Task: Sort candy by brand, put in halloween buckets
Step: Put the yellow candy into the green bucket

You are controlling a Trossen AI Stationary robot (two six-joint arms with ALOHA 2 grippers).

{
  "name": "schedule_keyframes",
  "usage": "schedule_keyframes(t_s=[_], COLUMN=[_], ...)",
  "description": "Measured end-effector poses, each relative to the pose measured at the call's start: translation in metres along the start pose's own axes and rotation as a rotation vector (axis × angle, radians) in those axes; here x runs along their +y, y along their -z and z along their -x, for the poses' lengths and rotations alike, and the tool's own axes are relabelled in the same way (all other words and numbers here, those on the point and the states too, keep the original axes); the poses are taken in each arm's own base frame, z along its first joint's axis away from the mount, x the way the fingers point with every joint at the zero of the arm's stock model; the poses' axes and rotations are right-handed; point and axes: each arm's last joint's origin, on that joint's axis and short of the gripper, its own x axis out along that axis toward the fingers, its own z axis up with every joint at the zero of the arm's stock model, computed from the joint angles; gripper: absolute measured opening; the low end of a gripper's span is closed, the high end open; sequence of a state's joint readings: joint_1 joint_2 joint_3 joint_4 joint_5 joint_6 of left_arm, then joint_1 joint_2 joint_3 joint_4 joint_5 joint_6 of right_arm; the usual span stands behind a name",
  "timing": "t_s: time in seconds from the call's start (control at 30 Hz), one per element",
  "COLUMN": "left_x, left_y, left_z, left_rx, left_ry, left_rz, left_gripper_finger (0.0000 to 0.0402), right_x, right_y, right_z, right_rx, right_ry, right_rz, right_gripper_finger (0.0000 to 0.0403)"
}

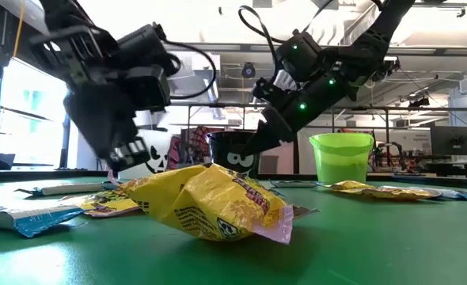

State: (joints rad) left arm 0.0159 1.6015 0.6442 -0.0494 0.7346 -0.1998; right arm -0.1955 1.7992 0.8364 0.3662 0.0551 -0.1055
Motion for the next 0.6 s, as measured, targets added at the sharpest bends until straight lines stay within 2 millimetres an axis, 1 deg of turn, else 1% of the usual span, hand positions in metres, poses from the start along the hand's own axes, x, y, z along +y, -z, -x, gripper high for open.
schedule_keyframes(t_s=[0.1, 0.17, 0.3, 0.43, 0.6], left_x=[-0.009, -0.014, -0.017, -0.017, -0.017], left_y=[0.001, -0.003, -0.006, -0.007, -0.006], left_z=[-0.009, -0.012, -0.016, -0.017, -0.021], left_rx=[0.016, -0.013, -0.071, -0.110, -0.109], left_ry=[0.023, 0.031, -0.065, -0.136, -0.144], left_rz=[0.049, 0.038, 0.049, 0.082, 0.163], left_gripper_finger=[0.0049, 0.0068, 0.0097, 0.0109, 0.0111], right_x=[0.002, 0.002, 0.007, 0.013, 0.018], right_y=[-0.002, -0.003, -0.003, -0.004, -0.004], right_z=[0.000, 0.000, 0.000, 0.001, 0.001], right_rx=[-0.023, -0.029, -0.031, -0.032, -0.032], right_ry=[-0.001, -0.003, -0.013, -0.028, -0.041], right_rz=[0.002, 0.003, 0.009, 0.020, 0.036], right_gripper_finger=[0.0006, 0.0006, 0.0006, 0.0006, 0.0006])
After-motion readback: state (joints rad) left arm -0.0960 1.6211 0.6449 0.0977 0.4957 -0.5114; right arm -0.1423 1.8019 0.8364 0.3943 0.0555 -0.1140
